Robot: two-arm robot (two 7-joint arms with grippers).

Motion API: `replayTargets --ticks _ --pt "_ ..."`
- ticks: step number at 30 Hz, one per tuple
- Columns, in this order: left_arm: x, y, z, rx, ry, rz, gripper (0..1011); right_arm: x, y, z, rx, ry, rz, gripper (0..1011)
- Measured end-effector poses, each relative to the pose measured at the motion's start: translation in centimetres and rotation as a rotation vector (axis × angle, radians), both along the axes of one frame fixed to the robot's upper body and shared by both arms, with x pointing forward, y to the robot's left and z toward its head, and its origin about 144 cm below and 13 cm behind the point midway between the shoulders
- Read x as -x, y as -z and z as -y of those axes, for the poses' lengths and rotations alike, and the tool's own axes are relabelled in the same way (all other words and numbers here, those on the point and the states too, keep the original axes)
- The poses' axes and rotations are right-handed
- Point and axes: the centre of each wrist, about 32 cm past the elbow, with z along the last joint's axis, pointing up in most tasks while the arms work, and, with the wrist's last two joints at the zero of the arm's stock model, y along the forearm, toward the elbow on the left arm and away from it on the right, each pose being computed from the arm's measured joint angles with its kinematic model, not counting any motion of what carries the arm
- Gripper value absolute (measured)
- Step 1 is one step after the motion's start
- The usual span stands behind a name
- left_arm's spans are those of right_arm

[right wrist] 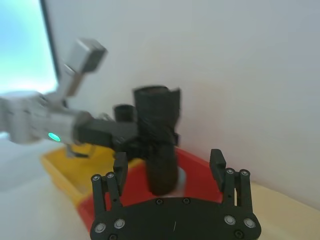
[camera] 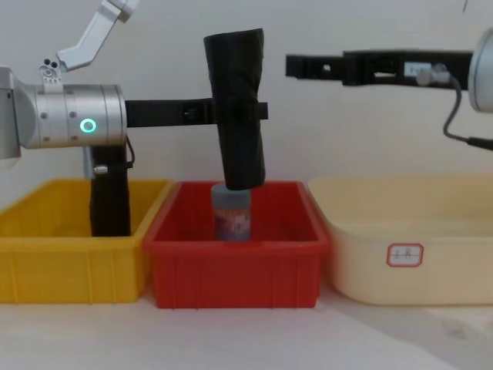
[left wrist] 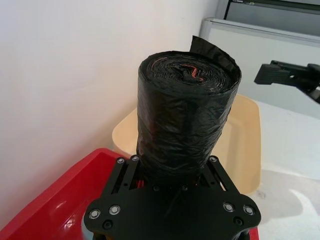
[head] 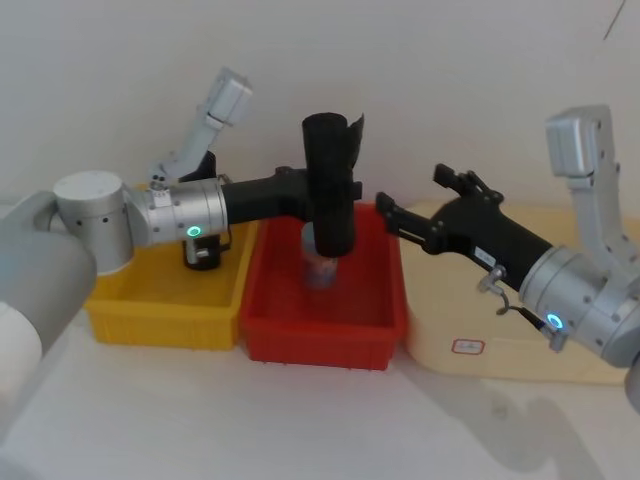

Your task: Pick up the garbage bag with the one hand and transfer it to the other hand.

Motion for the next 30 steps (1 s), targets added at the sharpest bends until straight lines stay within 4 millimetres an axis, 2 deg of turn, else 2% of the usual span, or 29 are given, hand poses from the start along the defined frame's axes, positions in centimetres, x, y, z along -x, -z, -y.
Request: replayTargets --ticks 15,30 --pt "-0.4 -0.6 1.2 -0.034 0.039 0.021 402 -1.4 -2.0 -1.1 -0.139 -0.168 -0.022 1000" --pt "-0.4 -1.0 1.5 -0.067 0.042 0.043 402 -1.7 -3.3 -2.5 -0.072 -0.115 0.018 1000"
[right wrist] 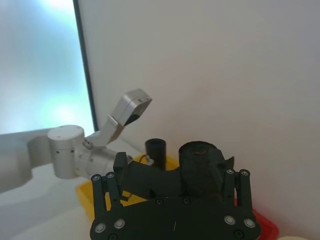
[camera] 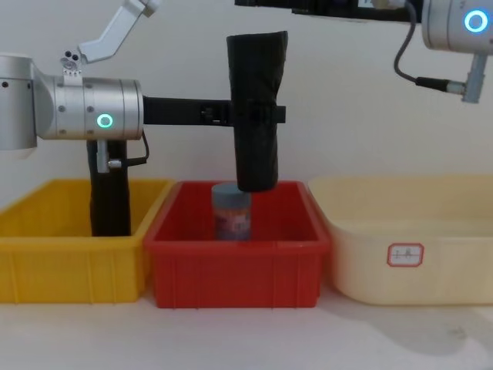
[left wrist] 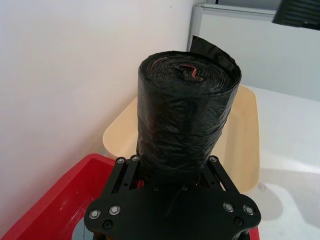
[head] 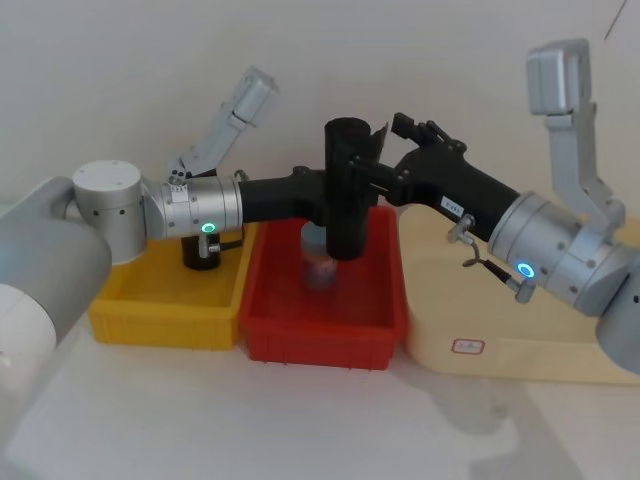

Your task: Pick up the garbage bag with the one hand and transfer it to the other hand.

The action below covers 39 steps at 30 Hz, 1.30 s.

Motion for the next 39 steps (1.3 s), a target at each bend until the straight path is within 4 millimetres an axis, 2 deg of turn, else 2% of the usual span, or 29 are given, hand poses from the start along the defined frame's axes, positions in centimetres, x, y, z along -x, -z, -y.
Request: replayTargets --ticks 15,39 --pt "-0.3 -0.2 0.4 -0.012 0.008 0.013 402 -1.0 -0.2 -1.0 0.099 0.082 0.02 1000" --pt "-1.0 -0.1 0.7 -0.01 0.016 0.023 402 -3.9 0.3 -1.8 0.1 0.105 -0.039 1000"
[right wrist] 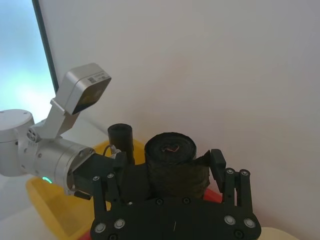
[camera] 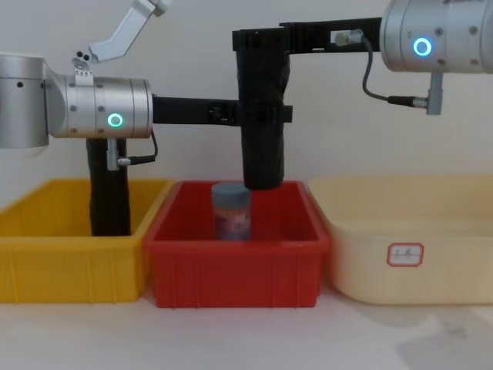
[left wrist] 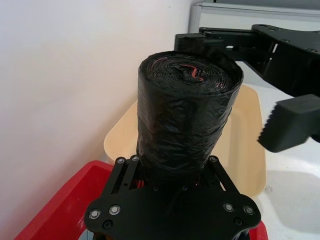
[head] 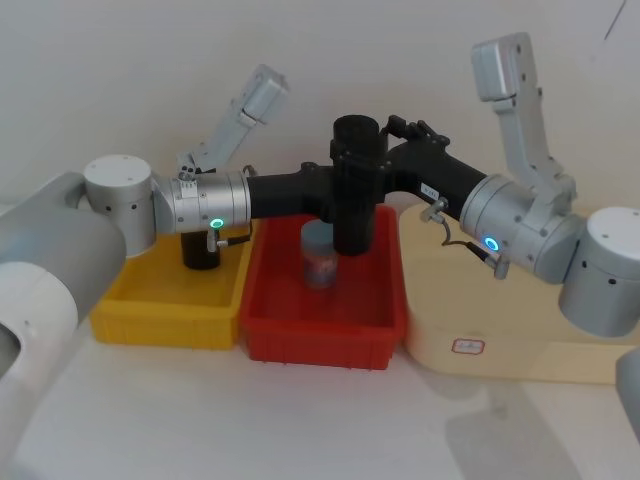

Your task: Pick up the garbage bag with the one hand and transfer it to the other hand.

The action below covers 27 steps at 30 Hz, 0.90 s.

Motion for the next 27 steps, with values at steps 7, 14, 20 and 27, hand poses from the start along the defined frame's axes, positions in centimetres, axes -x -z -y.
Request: replayTargets --ticks 7,14,20,27 --pt "-0.3 0.0 0.0 0.0 0.003 -0.003 402 -0.8 0.1 -0.2 -0.001 0.009 -0.01 1000" --pt "-0.4 0.1 0.0 0.0 0.004 -0.004 402 -1.3 0.3 -0.5 0.008 0.014 -0.015 1000" --pt "-0.5 0.1 -0.1 -0.001 0.002 -0.005 402 -1.7 0.5 -0.9 0.019 0.013 -0.019 1000" --pt "-0.6 0.1 -0.1 0.0 0.001 -0.007 402 -2.0 0.8 -1.4 0.03 0.011 -0.021 1000"
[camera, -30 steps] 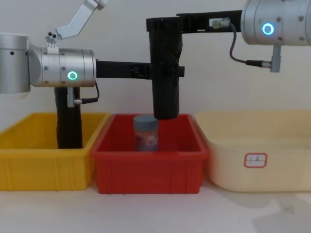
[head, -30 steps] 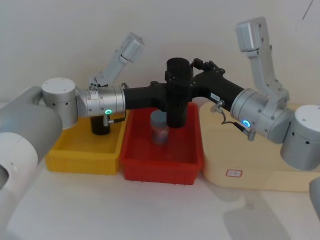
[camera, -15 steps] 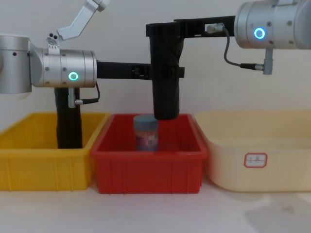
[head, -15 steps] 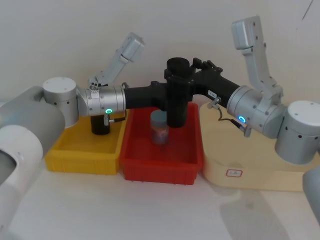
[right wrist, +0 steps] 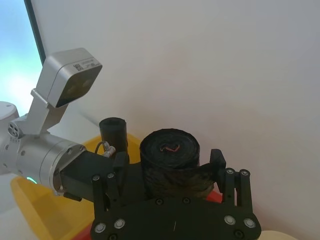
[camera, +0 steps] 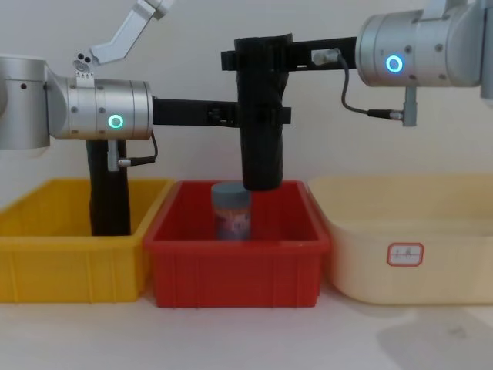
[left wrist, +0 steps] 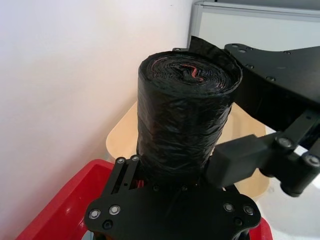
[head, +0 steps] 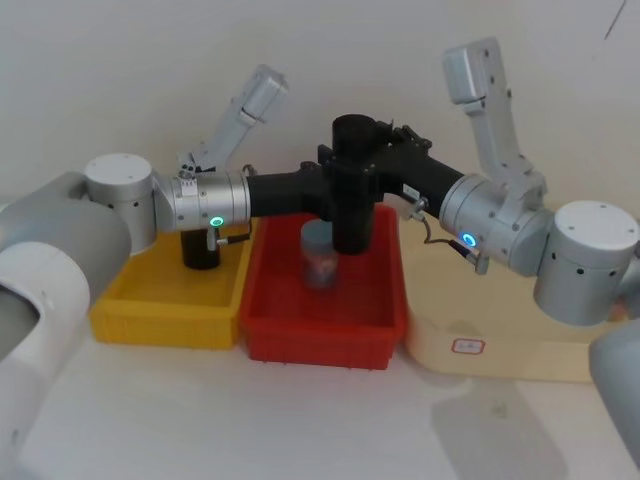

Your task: Pick up the garbage bag with the one hand and transfer it to the other hand.

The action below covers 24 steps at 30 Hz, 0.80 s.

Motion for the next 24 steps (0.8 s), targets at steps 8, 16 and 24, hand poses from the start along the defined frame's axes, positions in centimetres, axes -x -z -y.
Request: replayTargets --ticks 8,16,24 --pt "0.0 0.0 0.0 0.001 0.001 0.001 402 -0.3 0.2 -0.4 0.005 -0.002 -0.001 1000" --pt "0.2 0.0 -0.2 0.0 -0.006 -0.002 402 -0.7 0.2 -0.8 0.017 -0.002 0.004 1000" --pt "0.3 0.0 -0.3 0.0 -0.012 -0.003 402 -1.0 0.0 -1.2 0.031 -0.009 0.01 1000"
